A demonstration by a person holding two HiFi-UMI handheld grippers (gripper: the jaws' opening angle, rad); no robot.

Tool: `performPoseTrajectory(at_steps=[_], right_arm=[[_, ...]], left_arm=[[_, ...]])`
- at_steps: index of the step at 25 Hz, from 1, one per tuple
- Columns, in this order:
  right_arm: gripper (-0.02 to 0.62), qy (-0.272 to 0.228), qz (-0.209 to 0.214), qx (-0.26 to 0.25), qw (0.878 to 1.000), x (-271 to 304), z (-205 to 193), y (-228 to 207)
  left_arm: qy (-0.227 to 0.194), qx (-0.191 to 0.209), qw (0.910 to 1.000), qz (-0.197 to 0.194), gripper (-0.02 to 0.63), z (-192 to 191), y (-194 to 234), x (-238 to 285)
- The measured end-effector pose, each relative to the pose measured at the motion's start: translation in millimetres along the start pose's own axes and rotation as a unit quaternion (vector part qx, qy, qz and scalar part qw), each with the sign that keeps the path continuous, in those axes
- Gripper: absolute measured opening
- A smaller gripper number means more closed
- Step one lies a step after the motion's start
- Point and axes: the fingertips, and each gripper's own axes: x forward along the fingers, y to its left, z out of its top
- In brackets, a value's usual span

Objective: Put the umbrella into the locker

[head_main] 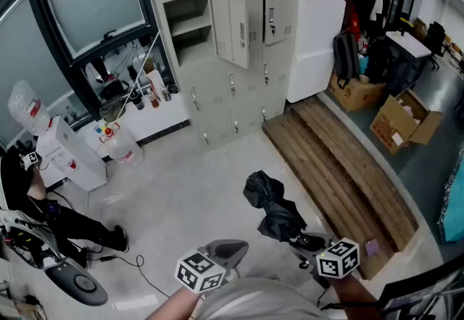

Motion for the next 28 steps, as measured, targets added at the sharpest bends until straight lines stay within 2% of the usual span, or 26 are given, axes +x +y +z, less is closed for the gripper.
performPoseTrajectory(at_steps=[4, 10, 17, 23, 28], right_arm=[[0.147, -0.006, -0.015, -0.005, 1.000, 16.0, 18.2, 4.0], [0.147, -0.006, -0.022, -0.010, 1.000, 42.7, 38.8, 17.9], [0.147, -0.006, -0.035, -0.022, 0.999, 79.2, 64.7, 31.0], [0.147, -0.019, -0.039, -0.030, 0.999, 121.2, 108.7, 34.2], [0.147, -0.016, -0.030, -0.040, 0.999, 154.9, 142.6, 23.8]], left_arm=[[-0.005, 0.013, 0.9999, -0.003, 0.009, 9.1, 17.7, -10.2], [-0.024, 0.010, 0.9996, -0.006, 0.009, 15.1, 38.8, -31.0], [-0.029, 0.018, 0.9994, 0.009, 0.010, 6.9, 67.5, -68.1], [-0.041, 0.013, 0.9988, 0.023, 0.010, 8.2, 104.7, -97.1], [-0.054, 0.004, 0.9979, 0.037, 0.010, 18.0, 134.1, -101.5]])
